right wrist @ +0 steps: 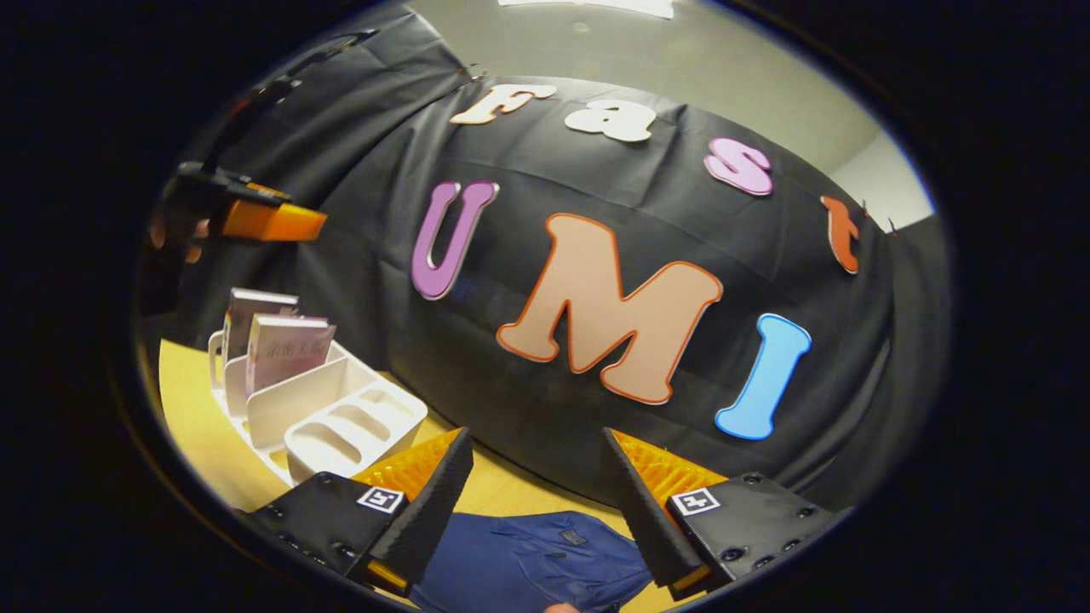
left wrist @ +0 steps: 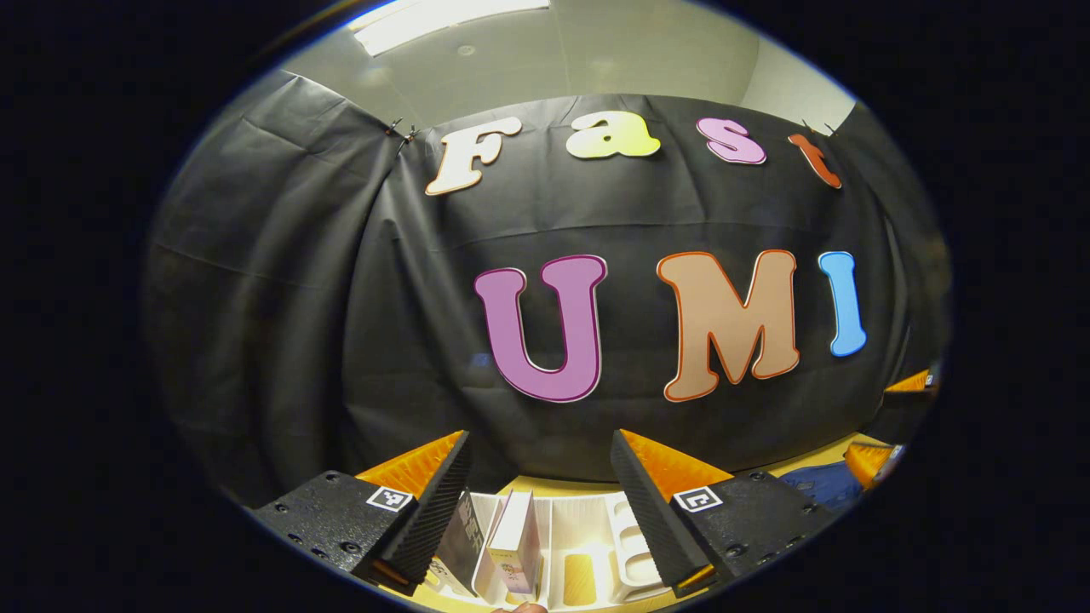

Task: Open the schoolbag, grab two books from the bookshelf and put them into the schoolbag.

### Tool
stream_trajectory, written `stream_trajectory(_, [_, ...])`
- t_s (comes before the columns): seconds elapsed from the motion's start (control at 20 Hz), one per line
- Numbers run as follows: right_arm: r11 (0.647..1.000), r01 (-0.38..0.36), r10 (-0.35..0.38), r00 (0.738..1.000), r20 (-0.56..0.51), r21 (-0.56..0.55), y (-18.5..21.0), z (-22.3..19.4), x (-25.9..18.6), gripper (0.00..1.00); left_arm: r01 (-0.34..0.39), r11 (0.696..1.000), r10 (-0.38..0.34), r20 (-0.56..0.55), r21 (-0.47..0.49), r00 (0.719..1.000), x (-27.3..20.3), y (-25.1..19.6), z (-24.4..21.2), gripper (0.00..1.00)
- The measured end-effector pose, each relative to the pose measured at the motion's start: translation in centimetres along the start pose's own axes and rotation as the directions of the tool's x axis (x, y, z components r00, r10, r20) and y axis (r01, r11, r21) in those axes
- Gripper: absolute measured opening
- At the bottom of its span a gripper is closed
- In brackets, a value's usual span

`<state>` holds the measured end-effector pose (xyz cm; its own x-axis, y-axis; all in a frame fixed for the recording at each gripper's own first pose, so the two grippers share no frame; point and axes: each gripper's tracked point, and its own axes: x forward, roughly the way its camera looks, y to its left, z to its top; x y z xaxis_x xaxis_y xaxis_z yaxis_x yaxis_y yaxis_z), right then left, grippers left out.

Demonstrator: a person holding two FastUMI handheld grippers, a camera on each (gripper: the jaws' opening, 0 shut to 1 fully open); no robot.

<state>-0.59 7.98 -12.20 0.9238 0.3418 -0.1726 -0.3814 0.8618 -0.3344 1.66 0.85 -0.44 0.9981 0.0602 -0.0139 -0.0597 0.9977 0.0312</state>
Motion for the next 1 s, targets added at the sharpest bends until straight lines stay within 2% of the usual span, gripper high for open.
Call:
stream_trajectory(0.15, [0.995, -0.091, 0.091, 0.996, -0.02, -0.048, 3.0, -2.4, 0.0, 0.98, -0.011, 1.0, 0.011, -0.009, 0.002, 1.0, 0.1, 0.2, -0.1, 0.93])
stream_trajectory(0.35, [0.982, -0.157, 0.15, 0.986, -0.073, -0.107, 5.4, -5.5, -0.4, 1.0, -0.029, 1.0, 0.029, -0.016, 0.004, 0.999, 0.1, 0.5, -0.4, 0.93])
stream_trajectory(0.55, [0.966, -0.227, 0.21, 0.968, -0.136, -0.124, 7.9, -8.4, -0.8, 0.98, -0.036, 0.999, 0.036, -0.019, -0.002, 0.999, 0.0, 0.6, -0.5, 0.93])
stream_trajectory(0.6, [0.962, -0.243, 0.223, 0.963, -0.149, -0.129, 8.6, -9.0, -0.9, 1.0, -0.039, 0.999, 0.039, -0.019, -0.001, 0.999, 0.0, 0.6, -0.6, 0.93])
stream_trajectory(1.0, [0.907, -0.346, 0.276, 0.919, -0.282, -0.239, 12.9, -14.3, -1.8, 0.98, -0.068, 0.998, 0.068, -0.041, 0.01, 0.997, 0.2, 1.2, -1.7, 0.94])
